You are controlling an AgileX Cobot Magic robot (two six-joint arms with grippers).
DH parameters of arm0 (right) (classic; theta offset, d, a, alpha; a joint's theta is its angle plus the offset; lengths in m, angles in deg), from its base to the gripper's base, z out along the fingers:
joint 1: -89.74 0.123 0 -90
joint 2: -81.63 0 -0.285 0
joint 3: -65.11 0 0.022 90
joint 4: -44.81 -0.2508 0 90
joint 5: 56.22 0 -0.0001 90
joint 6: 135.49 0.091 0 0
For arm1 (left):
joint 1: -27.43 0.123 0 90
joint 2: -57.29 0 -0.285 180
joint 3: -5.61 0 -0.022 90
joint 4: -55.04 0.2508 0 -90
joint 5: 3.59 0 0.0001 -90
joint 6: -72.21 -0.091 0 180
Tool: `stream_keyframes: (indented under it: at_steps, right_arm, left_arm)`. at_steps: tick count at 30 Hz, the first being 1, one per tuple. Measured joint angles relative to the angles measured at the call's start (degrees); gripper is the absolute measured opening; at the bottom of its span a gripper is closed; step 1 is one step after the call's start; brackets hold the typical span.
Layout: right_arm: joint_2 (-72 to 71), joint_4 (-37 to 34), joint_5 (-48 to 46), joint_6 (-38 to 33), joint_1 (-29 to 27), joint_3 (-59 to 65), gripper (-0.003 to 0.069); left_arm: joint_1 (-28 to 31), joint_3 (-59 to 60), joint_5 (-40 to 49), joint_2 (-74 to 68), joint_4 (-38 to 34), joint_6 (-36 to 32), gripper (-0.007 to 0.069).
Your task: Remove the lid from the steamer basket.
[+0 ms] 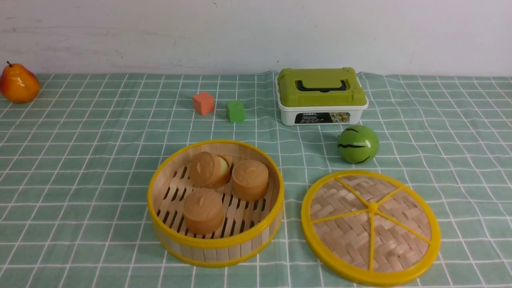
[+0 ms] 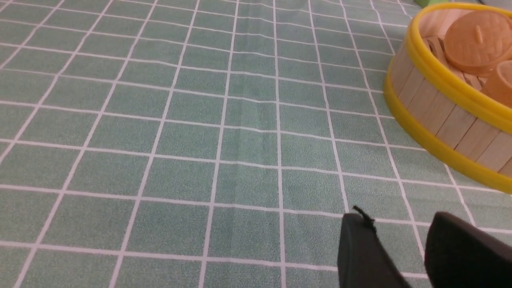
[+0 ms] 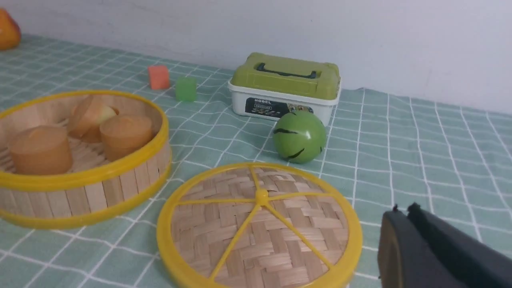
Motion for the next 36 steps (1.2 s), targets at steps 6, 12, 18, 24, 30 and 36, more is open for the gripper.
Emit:
stream_keyframes:
  at_steps: [6,12,18,24,30,36]
  right_arm:
    - [0.0,-2.3,9.4,2.7,-11.8,9.6,-0.0004]
    - [0.0,-2.2,8.8,2.7,-19.0,9.9,0.0000]
    - [0.0,-2.2,4.5,2.7,-20.3,9.9,0.0006]
    - [0.0,-4.8,-1.0,2.7,-20.3,9.7,0.0015]
    - [0.0,-5.1,-2.1,2.6,-20.3,9.4,0.0023]
    - [0.0,-5.1,-2.2,1.7,-17.9,9.4,0.0028]
  left_arm:
    - [0.0,0.0,0.0,0.0,0.0,0.0,0.0239]
    - [0.0,0.0,0.0,0.0,0.0,0.0,0.0239]
    - [0.0,0.0,0.0,0.0,0.0,0.0,0.0239]
    - [0.0,0.0,0.0,0.0,0.0,0.0,0.0239]
    - [0.0,0.0,0.0,0.0,0.0,0.0,0.0239]
    - [0.0,0.0,0.0,0.0,0.0,0.0,0.0239]
